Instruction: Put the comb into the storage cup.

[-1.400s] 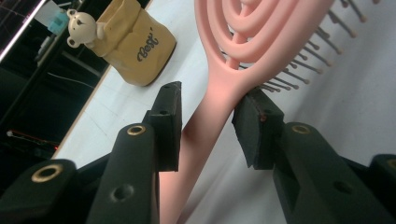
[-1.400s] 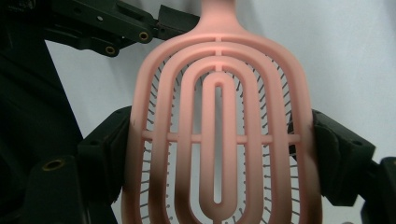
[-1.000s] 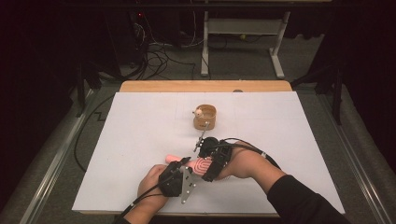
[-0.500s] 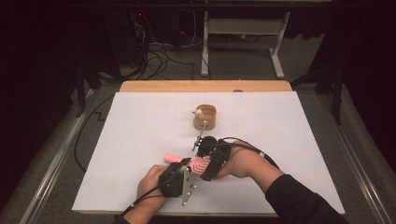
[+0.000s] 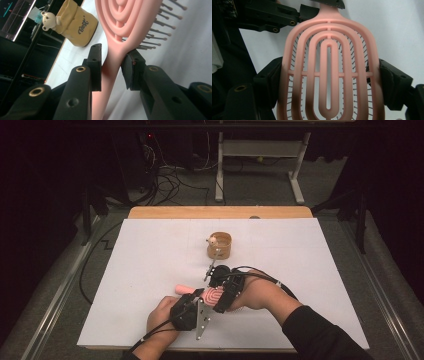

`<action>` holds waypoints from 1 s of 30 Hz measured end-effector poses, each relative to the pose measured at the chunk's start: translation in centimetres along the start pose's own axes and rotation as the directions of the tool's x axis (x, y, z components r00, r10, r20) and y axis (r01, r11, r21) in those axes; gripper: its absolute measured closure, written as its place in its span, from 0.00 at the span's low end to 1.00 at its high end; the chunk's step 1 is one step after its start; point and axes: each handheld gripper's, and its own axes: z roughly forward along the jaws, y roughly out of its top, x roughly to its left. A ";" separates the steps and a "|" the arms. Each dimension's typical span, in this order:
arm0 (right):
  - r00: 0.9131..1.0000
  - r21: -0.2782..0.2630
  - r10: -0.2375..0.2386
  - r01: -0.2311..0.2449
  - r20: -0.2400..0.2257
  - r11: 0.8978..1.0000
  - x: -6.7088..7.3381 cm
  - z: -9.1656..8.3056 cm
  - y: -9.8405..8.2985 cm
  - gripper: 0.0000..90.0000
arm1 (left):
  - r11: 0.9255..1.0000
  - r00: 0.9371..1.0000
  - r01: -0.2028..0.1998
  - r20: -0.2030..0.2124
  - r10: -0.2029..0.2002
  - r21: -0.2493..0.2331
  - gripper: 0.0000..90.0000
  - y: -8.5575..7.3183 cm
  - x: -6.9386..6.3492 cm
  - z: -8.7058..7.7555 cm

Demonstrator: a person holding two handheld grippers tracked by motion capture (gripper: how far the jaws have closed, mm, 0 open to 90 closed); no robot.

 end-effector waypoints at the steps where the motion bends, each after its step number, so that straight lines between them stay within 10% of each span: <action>1: 1.000 -0.003 0.000 0.000 -0.002 1.000 0.0 0.0 0.0 0.22 | 1.000 1.000 0.000 -0.002 0.000 0.001 0.77 0.0 0.0 0.0; 30: 1.000 -0.044 0.003 -0.004 -0.023 0.999 -0.1 -1.2 0.5 0.21 | 0.996 0.994 -0.086 -0.064 0.086 -0.005 0.86 0.2 -0.1 -0.2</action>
